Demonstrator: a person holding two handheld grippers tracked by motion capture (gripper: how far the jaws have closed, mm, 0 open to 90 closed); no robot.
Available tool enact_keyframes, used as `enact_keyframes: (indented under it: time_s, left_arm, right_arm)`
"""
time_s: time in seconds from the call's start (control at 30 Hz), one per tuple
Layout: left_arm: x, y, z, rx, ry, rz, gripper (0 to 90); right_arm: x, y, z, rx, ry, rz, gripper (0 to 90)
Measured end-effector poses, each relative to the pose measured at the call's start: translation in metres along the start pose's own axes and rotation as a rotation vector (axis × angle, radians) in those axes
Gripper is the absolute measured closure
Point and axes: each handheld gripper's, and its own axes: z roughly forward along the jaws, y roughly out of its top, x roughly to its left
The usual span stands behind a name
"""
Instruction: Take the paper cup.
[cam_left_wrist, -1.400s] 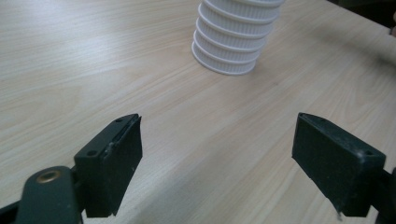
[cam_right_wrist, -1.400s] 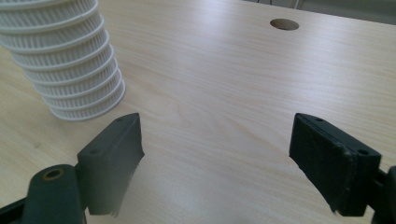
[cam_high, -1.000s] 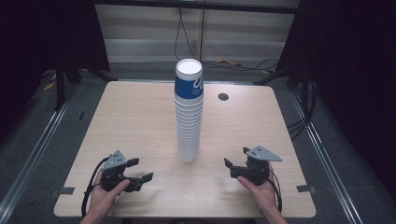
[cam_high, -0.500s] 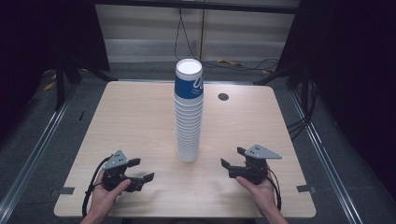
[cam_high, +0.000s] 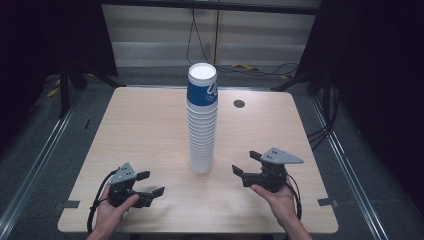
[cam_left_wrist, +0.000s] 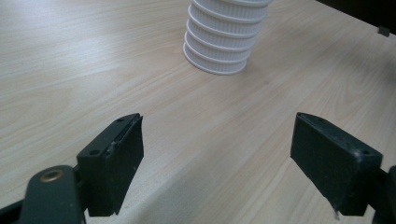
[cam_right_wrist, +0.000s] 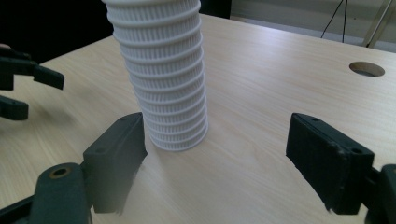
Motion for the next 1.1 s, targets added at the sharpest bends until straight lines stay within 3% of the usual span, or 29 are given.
enact_keyframes:
  time_s: [0.37, 0.53, 0.67, 1.1]
  left_arm:
    - [-0.001, -0.001, 0.001, 0.007, -0.008, -0.003, 17.4]
    - [0.001, -0.002, 0.0, 0.004, 0.0, -0.012, 17.4]
    - [0.0, -0.002, -0.001, 0.005, -0.004, -0.006, 17.4]
    - [0.0, -0.002, -0.001, 0.003, -0.008, -0.01, 17.4]
  right_arm:
    - [0.0, 0.031, -0.002, -0.032, 0.026, 0.005, 19.5]
    - [0.0, 0.045, -0.002, -0.065, 0.082, 0.002, 14.6]
    - [0.003, 0.055, 0.0, -0.081, 0.099, -0.022, 13.5]
    - [0.001, 0.08, 0.003, -0.103, 0.123, -0.031, 16.3]
